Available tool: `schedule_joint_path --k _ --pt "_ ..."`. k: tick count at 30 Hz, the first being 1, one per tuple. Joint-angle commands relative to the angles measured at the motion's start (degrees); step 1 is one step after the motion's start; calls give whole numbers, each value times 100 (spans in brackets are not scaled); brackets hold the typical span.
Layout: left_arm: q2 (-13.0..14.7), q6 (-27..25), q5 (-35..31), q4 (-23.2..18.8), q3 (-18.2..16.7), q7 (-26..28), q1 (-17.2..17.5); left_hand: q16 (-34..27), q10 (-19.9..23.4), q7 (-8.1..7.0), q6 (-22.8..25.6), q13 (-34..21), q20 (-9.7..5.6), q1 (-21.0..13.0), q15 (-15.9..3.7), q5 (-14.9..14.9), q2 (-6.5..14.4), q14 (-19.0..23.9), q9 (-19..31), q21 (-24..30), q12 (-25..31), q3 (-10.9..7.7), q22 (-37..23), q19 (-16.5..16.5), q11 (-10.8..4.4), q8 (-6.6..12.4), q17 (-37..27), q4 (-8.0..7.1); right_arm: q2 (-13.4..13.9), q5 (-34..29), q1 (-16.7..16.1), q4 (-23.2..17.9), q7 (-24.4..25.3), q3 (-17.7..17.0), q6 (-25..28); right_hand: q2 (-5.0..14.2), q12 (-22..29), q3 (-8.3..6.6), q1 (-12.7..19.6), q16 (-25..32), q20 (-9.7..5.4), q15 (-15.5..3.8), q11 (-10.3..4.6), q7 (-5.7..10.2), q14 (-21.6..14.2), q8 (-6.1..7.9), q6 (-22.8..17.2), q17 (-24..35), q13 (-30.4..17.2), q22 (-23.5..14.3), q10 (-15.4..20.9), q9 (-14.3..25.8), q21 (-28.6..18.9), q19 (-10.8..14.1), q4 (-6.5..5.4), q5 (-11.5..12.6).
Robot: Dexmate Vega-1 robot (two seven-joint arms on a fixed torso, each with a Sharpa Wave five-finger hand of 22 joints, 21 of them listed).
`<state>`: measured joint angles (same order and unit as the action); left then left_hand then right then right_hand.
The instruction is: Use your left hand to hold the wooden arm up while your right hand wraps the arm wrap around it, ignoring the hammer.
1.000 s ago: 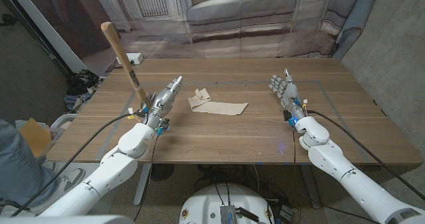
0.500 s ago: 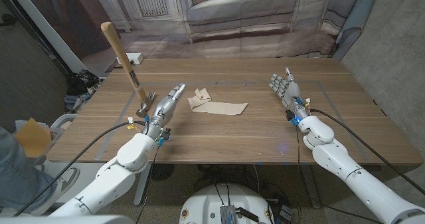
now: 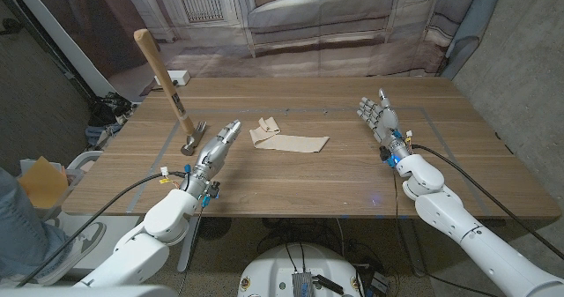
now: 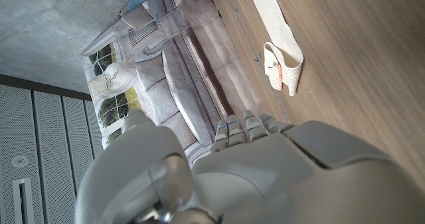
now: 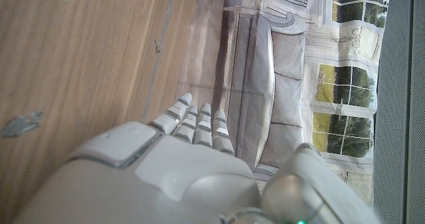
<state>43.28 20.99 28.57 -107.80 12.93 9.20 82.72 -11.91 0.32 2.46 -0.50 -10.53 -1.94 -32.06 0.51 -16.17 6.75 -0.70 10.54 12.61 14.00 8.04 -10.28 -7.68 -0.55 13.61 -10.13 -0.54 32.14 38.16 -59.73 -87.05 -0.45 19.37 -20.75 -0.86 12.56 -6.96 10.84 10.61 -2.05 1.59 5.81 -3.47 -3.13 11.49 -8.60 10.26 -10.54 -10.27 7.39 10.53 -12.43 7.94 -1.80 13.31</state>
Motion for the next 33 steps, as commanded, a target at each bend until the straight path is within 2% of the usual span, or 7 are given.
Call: schedule_joint_path --k 1,6,11,26,33 --pt "122 282 1 -212 -483 94 799 -7 70 12 41 -20 14 -39 -16 6 10 33 14 18 19 20 -9 46 -3 36 -14 37 -78 -179 -49 -187 271 131 138 11 -6 -20 67 7 -117 33 12 -29 -3 3 -50 17 -7 -13 30 13 9 -6 22 -16" --pt "81 427 -107 -290 -775 199 1201 -7 94 3 80 -21 18 -56 -25 16 10 62 15 19 15 18 -10 66 -5 39 -15 46 -110 -227 -62 -240 351 177 174 18 -5 -20 73 6 -120 38 14 -30 -1 1 -53 18 -8 -13 36 13 15 -6 26 -20" --pt "-48 514 -229 -272 -1025 301 1492 3 103 0 91 -22 -49 -79 -14 30 10 76 16 47 0 17 -11 167 -16 25 -15 58 -126 -295 -71 -292 436 224 225 23 -7 -20 77 7 -120 41 13 -33 -1 -1 -55 18 -8 -14 36 13 19 -7 30 -24" --pt "-546 823 -802 27 -1688 545 1892 -11 277 -53 265 -24 -114 -167 -83 65 -9 257 18 96 2 18 -16 402 -101 28 -18 109 -247 -486 -116 -396 745 367 345 39 -7 -20 90 8 -117 38 11 -30 -4 -3 -67 20 -9 -14 46 14 30 -7 40 -35" --pt "-842 998 -1001 157 -2031 638 2022 -15 344 -67 336 -25 -113 -195 -120 71 -16 316 19 98 6 19 -17 445 -89 35 -19 126 -270 -564 -109 -423 831 416 396 45 -7 -19 97 11 -122 31 9 -21 -12 -4 -72 20 -10 -15 51 15 32 3 45 -40"
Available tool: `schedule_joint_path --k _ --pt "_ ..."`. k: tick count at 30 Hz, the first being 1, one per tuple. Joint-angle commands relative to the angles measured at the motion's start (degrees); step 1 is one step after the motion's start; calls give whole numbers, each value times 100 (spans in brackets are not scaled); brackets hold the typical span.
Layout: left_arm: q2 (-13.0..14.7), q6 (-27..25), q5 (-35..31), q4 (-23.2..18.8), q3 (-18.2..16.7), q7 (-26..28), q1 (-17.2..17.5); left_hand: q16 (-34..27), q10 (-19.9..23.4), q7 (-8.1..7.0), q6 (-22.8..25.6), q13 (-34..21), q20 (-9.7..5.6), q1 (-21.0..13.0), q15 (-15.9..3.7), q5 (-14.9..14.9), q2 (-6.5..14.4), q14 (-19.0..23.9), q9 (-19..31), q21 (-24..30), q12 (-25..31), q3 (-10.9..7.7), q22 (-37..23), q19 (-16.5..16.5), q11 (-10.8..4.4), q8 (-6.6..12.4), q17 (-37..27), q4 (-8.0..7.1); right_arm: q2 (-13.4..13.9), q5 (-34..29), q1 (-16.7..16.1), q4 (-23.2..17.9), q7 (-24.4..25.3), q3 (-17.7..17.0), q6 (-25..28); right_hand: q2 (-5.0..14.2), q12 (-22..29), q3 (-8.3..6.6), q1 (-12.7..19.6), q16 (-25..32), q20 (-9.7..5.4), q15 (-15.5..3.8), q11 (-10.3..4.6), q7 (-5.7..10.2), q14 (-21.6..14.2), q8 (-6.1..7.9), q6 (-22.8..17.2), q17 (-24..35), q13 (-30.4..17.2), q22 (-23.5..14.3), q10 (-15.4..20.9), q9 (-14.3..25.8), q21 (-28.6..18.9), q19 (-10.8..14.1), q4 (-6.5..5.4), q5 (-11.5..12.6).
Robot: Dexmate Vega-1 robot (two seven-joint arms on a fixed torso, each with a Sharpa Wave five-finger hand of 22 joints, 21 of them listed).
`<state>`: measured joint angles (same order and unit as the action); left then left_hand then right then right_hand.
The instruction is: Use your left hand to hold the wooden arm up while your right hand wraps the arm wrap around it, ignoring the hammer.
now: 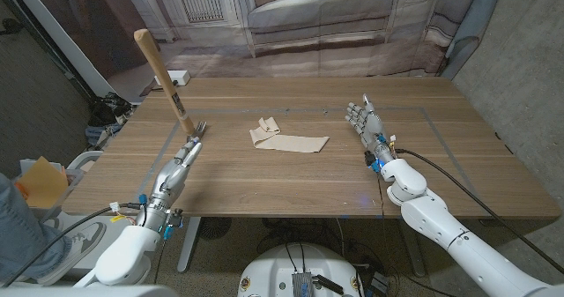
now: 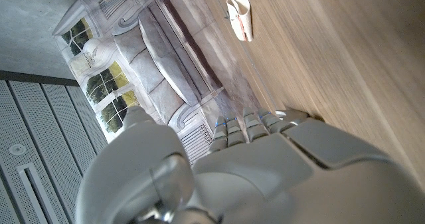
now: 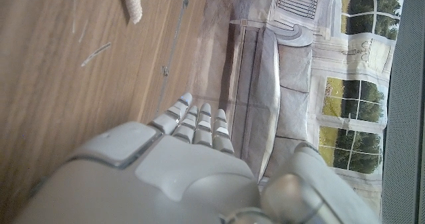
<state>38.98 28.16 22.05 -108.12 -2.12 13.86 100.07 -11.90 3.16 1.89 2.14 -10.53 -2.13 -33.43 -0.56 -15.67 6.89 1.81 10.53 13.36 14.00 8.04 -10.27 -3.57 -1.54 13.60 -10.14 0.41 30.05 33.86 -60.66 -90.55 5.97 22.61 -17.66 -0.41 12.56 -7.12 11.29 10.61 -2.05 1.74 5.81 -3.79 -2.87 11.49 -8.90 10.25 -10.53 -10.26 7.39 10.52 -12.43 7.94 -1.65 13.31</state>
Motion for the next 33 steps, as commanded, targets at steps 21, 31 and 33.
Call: schedule_joint_path --k 21,31,33 --pt "-840 144 -565 646 -1017 263 -110 -15 214 -31 249 -27 -139 -142 -45 25 -41 205 22 33 4 16 -21 162 -37 46 -19 78 -131 -181 74 -91 291 210 298 23 -6 -1 74 19 -125 20 6 7 -65 -4 -68 23 -12 -16 72 17 43 20 49 -57" --pt "-736 -176 -784 781 -1055 364 -515 -10 277 -50 303 -28 -156 -190 -51 22 -38 252 24 25 1 8 -22 186 -70 43 -19 104 -120 -176 16 -129 322 195 276 28 -3 1 80 20 -126 14 -2 10 -74 -3 -80 23 -12 -17 86 17 45 30 55 -63" --pt "-692 -248 -790 813 -1056 360 -588 -8 287 -55 310 -29 -156 -198 -60 21 -37 256 24 22 1 6 -22 186 -53 41 -19 108 -124 -173 2 -149 346 193 286 29 -2 2 81 20 -125 15 8 10 -75 -4 -80 23 -12 -17 92 17 47 30 57 -65"
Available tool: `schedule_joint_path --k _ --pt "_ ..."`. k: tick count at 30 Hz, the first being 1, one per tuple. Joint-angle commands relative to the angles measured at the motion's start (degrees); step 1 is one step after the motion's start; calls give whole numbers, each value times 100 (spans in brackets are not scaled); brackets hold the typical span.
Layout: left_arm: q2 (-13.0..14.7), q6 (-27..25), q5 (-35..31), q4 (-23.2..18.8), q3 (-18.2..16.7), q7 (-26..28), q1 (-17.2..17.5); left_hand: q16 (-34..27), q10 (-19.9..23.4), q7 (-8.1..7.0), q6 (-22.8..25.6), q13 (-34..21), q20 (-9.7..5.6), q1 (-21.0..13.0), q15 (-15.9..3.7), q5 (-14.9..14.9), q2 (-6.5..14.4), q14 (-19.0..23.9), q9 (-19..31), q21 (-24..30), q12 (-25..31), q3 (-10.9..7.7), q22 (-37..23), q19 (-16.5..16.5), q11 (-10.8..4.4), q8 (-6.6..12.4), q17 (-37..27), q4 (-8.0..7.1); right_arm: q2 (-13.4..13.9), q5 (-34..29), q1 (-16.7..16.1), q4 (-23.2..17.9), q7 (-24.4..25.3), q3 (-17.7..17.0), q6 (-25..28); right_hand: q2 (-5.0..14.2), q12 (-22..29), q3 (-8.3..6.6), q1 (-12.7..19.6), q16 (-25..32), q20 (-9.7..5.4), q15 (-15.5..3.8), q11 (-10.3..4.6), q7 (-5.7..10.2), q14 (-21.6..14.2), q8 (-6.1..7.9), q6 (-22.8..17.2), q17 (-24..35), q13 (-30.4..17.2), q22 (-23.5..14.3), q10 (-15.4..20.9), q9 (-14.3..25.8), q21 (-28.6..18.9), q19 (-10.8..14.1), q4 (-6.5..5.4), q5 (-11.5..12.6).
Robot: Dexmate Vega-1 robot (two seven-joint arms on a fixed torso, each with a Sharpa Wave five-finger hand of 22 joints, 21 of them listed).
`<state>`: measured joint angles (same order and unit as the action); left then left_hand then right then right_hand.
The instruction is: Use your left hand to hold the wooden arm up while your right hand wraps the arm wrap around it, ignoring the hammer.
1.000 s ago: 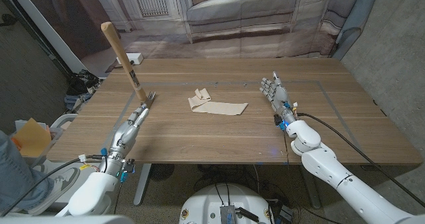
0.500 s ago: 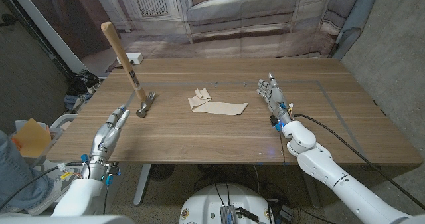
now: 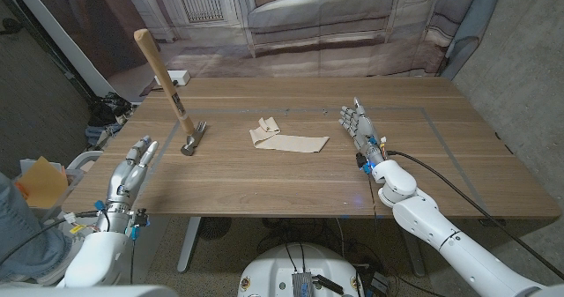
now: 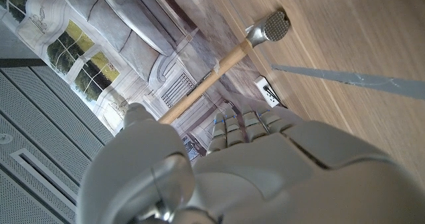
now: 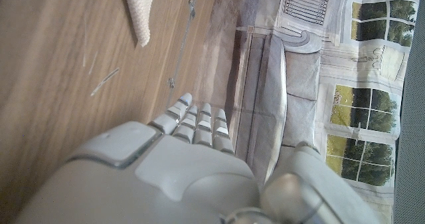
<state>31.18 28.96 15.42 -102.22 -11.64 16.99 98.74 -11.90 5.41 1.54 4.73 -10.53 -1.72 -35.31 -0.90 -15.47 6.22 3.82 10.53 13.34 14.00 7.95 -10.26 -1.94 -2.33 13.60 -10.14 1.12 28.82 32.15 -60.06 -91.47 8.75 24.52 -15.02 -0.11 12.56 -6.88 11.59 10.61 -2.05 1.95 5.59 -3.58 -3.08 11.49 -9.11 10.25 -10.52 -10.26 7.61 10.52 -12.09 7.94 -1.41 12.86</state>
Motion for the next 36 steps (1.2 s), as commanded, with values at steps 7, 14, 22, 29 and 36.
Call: schedule_joint_path --k 7,14,22,29,36 --pt "257 -502 -199 393 -29 35 -762 -1 68 -26 75 -30 -204 -46 -40 -3 31 74 25 14 -14 8 -23 25 3 36 -18 57 -14 -30 -79 -92 116 26 46 5 -7 -20 57 21 -126 -13 30 -7 -61 -6 -64 24 -14 -17 65 18 15 39 39 -26" --pt "384 -522 -189 713 181 13 -1192 5 90 -32 106 -30 -209 -90 -57 -7 31 96 26 3 -23 0 -23 24 -19 33 -18 82 -20 -46 -104 -146 193 40 116 10 -6 -18 62 21 -130 -5 29 -6 -66 -11 -61 25 -14 -18 73 18 18 46 46 -32" --pt "566 -700 -324 874 424 155 -1609 10 148 -45 194 -31 -215 -165 -79 -15 24 135 28 0 -24 -14 -23 55 -23 46 -16 126 -26 -54 -176 -172 244 17 57 14 -5 -14 67 22 -128 -6 38 1 -74 -10 -70 25 -14 -18 83 19 21 52 53 -38" --pt "708 -875 -541 989 686 358 -1915 -4 255 -45 300 -34 -204 -302 -86 -23 -10 251 30 5 -18 -34 -22 128 -54 58 -14 212 -31 -58 -237 -219 311 -7 43 16 -3 -11 70 22 -131 -1 30 6 -79 -14 -67 26 -15 -18 93 19 21 60 57 -42" --pt "821 -1059 -778 1181 950 622 -2224 -24 404 -67 414 -38 -190 -489 -73 -34 -64 411 33 22 -7 -56 -25 248 -38 65 -15 331 -43 -79 -252 -213 316 4 15 21 -2 -10 75 22 -129 -8 48 8 -83 -13 -73 26 -15 -18 102 19 20 75 62 -46"
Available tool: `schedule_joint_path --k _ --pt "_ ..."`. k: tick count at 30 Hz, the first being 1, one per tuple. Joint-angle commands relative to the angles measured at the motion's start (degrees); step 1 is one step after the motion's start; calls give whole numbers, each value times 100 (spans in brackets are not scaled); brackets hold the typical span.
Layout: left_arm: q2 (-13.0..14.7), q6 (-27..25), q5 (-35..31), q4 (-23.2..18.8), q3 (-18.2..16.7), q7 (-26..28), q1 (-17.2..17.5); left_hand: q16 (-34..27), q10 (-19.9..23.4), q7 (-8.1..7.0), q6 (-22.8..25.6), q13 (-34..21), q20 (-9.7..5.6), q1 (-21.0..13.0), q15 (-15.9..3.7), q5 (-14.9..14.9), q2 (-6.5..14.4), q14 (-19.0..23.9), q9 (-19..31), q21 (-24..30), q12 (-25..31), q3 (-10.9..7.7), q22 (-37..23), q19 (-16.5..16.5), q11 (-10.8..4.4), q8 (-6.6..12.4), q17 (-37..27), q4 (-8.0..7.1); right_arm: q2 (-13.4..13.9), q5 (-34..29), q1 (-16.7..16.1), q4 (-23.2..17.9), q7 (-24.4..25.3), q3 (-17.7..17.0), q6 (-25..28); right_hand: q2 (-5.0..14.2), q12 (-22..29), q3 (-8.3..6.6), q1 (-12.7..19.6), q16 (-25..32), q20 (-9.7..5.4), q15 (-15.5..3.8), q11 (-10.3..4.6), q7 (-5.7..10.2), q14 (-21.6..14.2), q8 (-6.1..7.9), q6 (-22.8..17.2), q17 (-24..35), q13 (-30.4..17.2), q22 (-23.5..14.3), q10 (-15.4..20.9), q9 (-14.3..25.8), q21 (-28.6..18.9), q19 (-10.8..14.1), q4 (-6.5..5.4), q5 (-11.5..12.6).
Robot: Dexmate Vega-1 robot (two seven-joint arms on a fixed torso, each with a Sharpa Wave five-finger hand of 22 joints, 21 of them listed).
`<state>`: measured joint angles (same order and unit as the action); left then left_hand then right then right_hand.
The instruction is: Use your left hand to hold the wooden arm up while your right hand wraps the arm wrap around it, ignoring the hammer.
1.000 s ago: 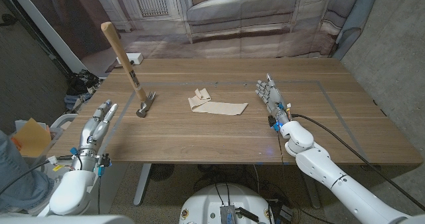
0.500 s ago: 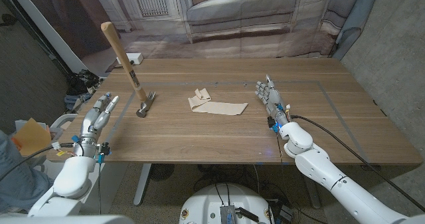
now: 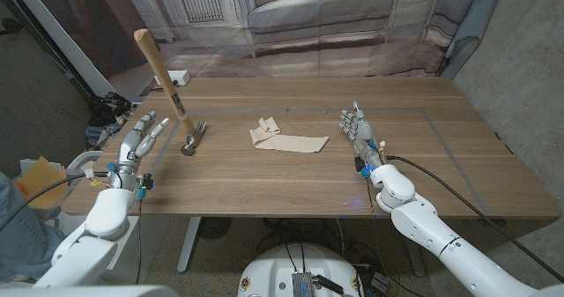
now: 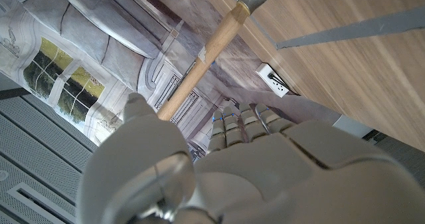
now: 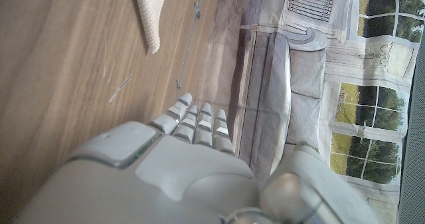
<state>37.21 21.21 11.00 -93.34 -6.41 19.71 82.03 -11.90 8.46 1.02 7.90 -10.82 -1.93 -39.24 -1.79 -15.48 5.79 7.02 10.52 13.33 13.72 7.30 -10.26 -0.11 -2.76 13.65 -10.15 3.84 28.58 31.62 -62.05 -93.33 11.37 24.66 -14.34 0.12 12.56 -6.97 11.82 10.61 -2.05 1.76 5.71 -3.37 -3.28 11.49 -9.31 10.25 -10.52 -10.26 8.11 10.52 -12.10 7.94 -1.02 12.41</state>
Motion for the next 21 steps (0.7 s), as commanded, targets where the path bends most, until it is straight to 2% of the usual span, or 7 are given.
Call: schedule_joint_path --k 1,8,10,21 --pt "228 -312 -350 346 476 372 -608 -28 124 -12 127 -10 -172 -125 21 -35 -27 117 34 23 23 5 -26 76 7 66 -15 77 -25 -17 -57 -33 61 -11 -45 -2 -3 -1 53 22 -128 13 32 -12 -64 -14 -53 26 -15 -18 51 20 21 75 23 -1" --pt "295 -332 -387 734 805 485 -1016 -49 247 -31 218 -15 -148 -259 20 -47 -48 249 37 25 37 -17 -32 131 -17 73 -21 155 -15 -35 -95 -92 139 -20 7 1 -2 2 56 22 -130 12 17 -12 -69 -15 -55 26 -16 -18 57 20 21 85 28 -5" --pt "314 -326 -438 771 881 566 -1101 -50 305 -74 278 -18 -136 -312 6 -52 -55 288 39 32 44 -25 -36 167 -73 83 -24 185 -13 -42 -113 -104 162 -25 8 2 -3 3 57 23 -128 10 17 -10 -74 -14 -59 26 -16 -18 57 20 22 86 30 -6" --pt "374 -225 -465 1054 1324 641 -1554 -82 541 -153 518 -27 -110 -464 -64 -66 -49 497 44 72 78 -54 -52 323 -135 127 -36 257 -11 -44 -161 -126 202 -46 -5 5 -3 9 59 26 -130 3 25 -1 -88 -13 -71 27 -16 -19 67 20 23 97 35 -12"
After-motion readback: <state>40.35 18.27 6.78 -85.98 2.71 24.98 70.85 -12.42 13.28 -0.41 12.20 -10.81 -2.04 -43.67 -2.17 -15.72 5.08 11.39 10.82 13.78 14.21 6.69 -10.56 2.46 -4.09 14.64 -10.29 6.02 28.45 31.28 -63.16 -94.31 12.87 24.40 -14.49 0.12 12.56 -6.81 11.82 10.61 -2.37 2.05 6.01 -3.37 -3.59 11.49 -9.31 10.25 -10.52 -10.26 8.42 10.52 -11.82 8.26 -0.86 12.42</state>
